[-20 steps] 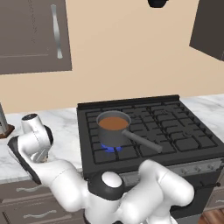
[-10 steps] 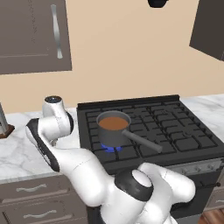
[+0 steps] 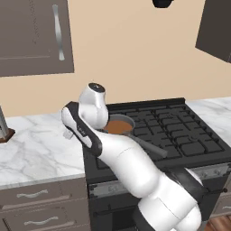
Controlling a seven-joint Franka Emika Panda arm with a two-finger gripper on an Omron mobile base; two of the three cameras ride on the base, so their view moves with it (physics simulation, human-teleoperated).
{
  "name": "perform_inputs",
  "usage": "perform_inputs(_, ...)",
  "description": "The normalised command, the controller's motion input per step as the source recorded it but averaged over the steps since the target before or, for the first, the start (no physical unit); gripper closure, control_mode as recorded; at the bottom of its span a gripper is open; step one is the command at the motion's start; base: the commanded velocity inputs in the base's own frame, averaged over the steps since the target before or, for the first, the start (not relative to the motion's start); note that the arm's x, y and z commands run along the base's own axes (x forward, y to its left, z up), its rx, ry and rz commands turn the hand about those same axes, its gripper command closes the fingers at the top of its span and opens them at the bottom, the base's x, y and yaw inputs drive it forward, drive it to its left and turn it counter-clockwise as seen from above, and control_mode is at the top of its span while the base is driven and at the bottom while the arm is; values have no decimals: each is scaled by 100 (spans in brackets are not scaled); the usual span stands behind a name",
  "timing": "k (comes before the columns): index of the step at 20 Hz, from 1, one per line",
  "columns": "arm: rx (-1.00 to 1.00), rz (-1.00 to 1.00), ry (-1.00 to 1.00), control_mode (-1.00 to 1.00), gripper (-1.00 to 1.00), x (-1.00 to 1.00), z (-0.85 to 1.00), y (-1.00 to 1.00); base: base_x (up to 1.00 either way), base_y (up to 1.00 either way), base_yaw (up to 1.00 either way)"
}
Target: Pick up the sugar cube(s) and place them in the saucepan with hot chocolate.
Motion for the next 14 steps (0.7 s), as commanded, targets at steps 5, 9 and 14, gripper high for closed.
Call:
perform_inputs(5,28,0,-5,-100,100,4,60,-92,0,0,0)
perform_inputs(9,22,0,-1,-100,100,16,31,-82,0,0,0)
perform_inputs(14,0,2,12,-100,100,15,27,-29,0,0,0)
